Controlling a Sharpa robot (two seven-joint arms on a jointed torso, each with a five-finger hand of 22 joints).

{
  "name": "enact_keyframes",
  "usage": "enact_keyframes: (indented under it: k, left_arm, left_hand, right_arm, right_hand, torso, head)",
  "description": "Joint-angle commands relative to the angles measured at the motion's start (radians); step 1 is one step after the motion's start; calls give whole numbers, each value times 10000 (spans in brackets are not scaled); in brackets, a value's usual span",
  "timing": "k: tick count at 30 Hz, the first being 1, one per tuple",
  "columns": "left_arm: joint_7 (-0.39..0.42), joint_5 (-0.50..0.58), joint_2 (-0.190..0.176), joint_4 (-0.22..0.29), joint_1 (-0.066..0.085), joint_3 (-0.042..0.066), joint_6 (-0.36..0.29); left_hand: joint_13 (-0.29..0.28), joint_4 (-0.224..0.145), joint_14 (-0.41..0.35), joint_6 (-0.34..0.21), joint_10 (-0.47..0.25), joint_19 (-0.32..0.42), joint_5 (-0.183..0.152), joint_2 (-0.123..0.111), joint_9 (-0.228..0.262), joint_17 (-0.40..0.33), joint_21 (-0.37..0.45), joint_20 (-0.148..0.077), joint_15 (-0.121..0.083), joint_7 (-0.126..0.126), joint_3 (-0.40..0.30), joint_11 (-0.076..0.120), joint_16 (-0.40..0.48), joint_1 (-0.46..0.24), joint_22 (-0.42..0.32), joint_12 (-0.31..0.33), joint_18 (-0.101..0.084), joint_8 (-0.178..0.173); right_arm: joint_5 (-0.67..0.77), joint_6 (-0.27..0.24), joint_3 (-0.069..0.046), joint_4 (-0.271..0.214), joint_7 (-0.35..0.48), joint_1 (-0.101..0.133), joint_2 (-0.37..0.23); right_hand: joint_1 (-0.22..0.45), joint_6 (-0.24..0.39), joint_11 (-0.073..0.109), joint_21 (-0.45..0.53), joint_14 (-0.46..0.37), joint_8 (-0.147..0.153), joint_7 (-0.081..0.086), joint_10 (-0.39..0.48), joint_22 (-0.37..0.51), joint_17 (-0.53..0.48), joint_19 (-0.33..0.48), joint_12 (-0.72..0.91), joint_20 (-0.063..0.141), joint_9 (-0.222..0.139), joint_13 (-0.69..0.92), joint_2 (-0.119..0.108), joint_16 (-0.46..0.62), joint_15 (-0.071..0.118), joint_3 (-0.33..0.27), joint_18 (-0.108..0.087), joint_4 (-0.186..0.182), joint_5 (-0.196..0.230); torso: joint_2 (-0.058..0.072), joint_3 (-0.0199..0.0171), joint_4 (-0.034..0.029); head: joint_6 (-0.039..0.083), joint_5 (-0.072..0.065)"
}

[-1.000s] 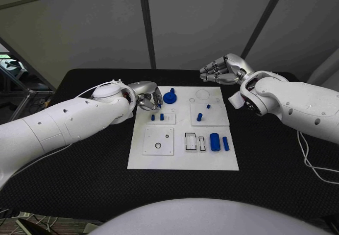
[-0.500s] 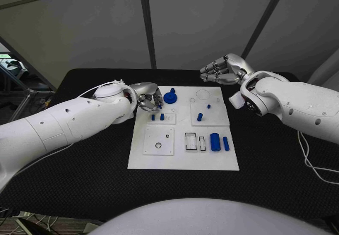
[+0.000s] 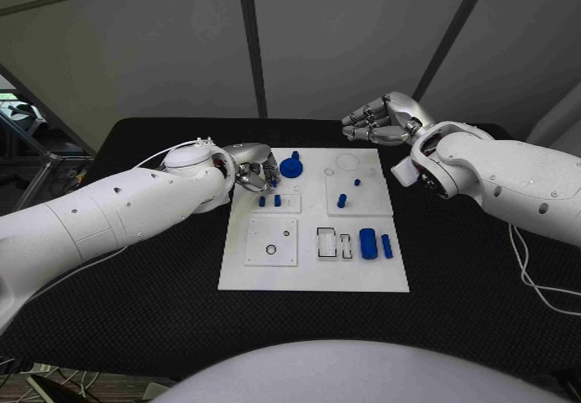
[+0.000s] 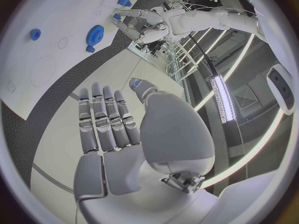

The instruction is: Assemble the parts on the task board

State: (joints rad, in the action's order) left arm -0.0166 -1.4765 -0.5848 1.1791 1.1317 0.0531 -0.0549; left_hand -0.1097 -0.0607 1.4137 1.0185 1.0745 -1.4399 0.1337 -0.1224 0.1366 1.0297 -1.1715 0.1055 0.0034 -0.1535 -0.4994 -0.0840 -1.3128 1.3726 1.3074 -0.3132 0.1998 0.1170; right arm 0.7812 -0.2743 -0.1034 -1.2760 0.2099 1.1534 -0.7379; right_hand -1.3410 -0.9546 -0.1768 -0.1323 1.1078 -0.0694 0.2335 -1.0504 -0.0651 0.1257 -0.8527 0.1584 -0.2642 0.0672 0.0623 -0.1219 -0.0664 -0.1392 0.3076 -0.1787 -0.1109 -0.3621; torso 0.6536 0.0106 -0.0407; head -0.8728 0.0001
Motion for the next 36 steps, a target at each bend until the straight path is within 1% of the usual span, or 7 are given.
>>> enact_keyframes:
  k: [1,8,16,23,27,30,36]
  left_arm:
    - [-83,31,20,-21,6,6,162]
    - [-221,31,9,-52,3,6,298]
    - [-322,31,-76,-21,3,6,272]
    - [-318,31,-201,39,3,10,87]
    - [-257,53,-329,87,2,117,-256]
    - [-178,152,-481,130,1,249,-731]
    - [114,1325,-1004,361,0,447,-1380]
  left_hand:
    - [24,29,11,-39,0,23,-62,-117,-30,-34,65,36,80,-77,-41,-84,-6,-67,1171,94,-1212,-81]
    - [49,96,-90,-776,-117,110,-64,-294,-314,-235,284,105,167,-189,22,-181,58,-224,1112,395,-1176,-546]
    - [14,146,-157,-2428,-135,151,-64,-386,-743,-392,427,141,178,-269,170,-196,75,-225,1079,640,-1148,-622]
    - [-7,183,-197,-3129,-168,182,-53,-409,-814,-504,543,143,179,-282,290,-195,105,-181,1044,735,-1128,-648]
    - [-12,189,-295,-2362,-204,239,-41,-356,-724,-768,718,146,193,-284,274,-222,231,-125,985,779,-1098,-503]
    - [27,73,-1028,-1096,-413,566,-14,-231,-545,-2385,1569,189,275,-349,-6,-351,1160,113,692,894,-955,-27]
    - [75,13,-1659,-998,-499,1061,-29,-369,-604,-3651,2711,216,283,-298,-242,-350,1983,56,298,913,-756,37]
  right_arm:
    - [10,-16,-7,-14,84,15,-1]
    - [19,-16,-7,-7,68,15,-14]
    - [179,-96,-7,44,-21,15,-33]
    - [734,-158,-7,107,-202,15,-79]
    - [1954,-108,-7,179,-610,14,-137]
    - [3333,28,-7,156,-1243,13,-223]
    - [5991,455,-6,-105,-2283,-6,-430]
  right_hand:
    - [-73,21,38,69,-14,20,1,61,-8,-13,-71,49,-16,8,0,39,8,10,9,-71,52,-58]
    - [-73,21,38,93,-13,19,1,65,-8,-24,-82,55,-18,8,1,42,8,12,14,-70,50,-68]
    - [-79,43,29,115,-27,30,9,92,-7,-36,-83,48,-18,3,-2,-3,14,0,-1,-69,70,-66]
    - [-295,-24,69,121,130,-5,-75,164,-31,-41,-230,30,23,17,-3,-77,-51,51,76,-83,276,-26]
    - [-600,-343,365,-362,1336,-97,-321,-166,-219,219,-1277,152,441,47,3,-88,-555,517,351,-88,574,236]
    - [-869,-609,549,-866,2277,-165,-463,-529,-437,493,-2129,247,823,65,13,3,-1002,877,485,-77,839,579]
    - [-896,-1198,867,-2278,3973,-238,-706,-1285,-1208,1312,-3464,208,1649,71,16,45,-2223,1315,141,-34,1197,728]
  torso:
    - [-3,0,3]
    - [-4,4,-7]
    - [-8,9,-4]
    - [-8,14,-6]
    - [-25,17,-10]
    - [-34,17,-17]
    - [-33,8,-4]
  head:
    - [2,-3]
    - [2,-15]
    - [2,-11]
    - [4,-23]
    - [43,-30]
    - [77,-52]
    - [263,-350]
